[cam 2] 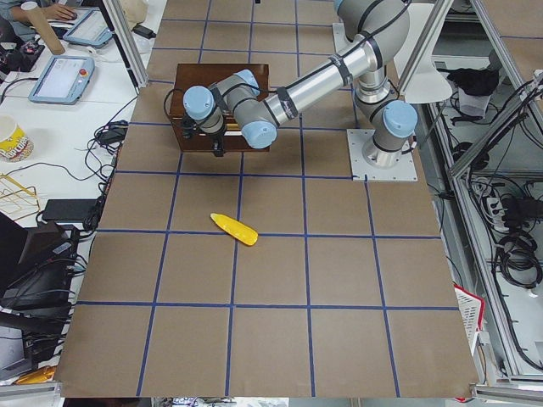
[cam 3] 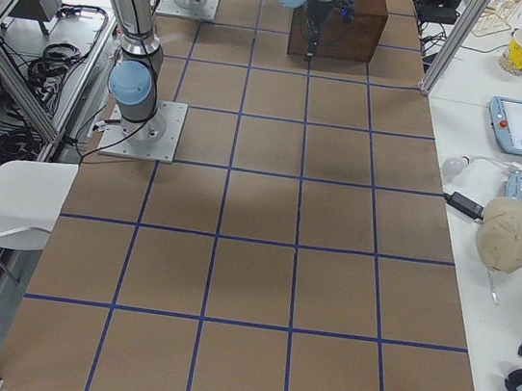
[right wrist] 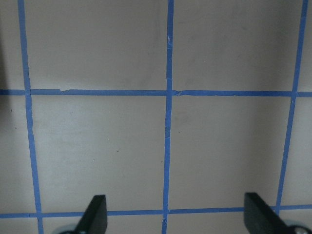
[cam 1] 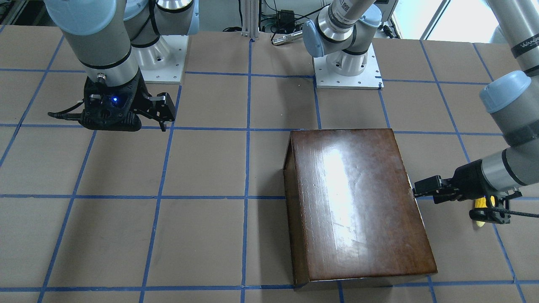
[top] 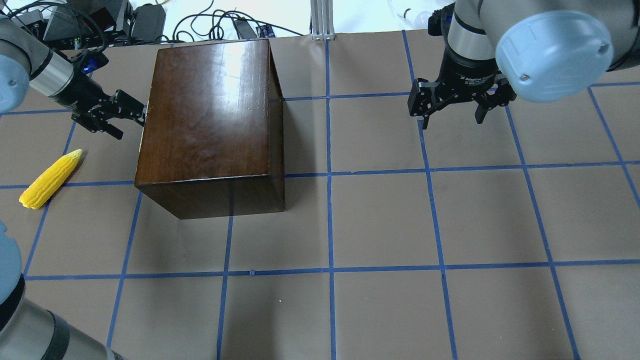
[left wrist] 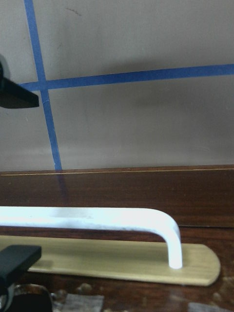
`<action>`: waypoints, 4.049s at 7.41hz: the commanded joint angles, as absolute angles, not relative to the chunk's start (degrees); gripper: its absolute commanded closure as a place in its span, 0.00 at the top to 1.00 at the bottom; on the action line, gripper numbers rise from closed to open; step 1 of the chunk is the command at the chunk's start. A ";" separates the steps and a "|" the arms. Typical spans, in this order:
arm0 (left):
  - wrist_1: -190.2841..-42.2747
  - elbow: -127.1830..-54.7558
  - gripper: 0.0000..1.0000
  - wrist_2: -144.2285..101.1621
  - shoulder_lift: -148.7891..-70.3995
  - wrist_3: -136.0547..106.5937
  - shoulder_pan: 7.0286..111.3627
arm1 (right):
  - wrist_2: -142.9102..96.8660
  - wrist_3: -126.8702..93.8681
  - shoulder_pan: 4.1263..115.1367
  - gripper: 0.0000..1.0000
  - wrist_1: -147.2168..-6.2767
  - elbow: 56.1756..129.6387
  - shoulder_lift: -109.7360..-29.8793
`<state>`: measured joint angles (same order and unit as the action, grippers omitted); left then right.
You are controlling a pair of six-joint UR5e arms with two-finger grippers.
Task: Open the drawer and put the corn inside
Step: 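Hook the left gripper onto the white drawer handle, then pull the drawer outward from the cabinet with the left gripper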
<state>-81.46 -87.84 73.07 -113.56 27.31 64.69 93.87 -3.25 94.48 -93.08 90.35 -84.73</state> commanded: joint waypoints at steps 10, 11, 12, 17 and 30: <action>-79.72 -87.63 1.00 73.47 -115.84 27.07 64.69 | 93.87 -3.25 94.48 1.00 -93.08 90.35 -84.73; -78.41 -87.80 1.00 73.65 -115.93 26.98 64.69 | 93.87 -3.25 94.48 1.00 -93.08 90.35 -84.73; -78.31 -87.72 1.00 73.65 -115.93 26.98 64.69 | 93.87 -3.25 94.48 1.00 -93.16 90.35 -84.73; -76.65 -87.62 1.00 76.46 -115.93 25.75 64.60 | 93.87 -3.25 94.48 1.00 -93.08 90.35 -84.73; -76.64 -86.92 1.00 79.00 -115.66 26.45 58.10 | 93.87 -3.25 94.48 1.00 -93.08 90.35 -84.73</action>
<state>-76.64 -86.99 78.23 -115.75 26.31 58.64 93.87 -3.25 94.48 -93.08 90.35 -84.73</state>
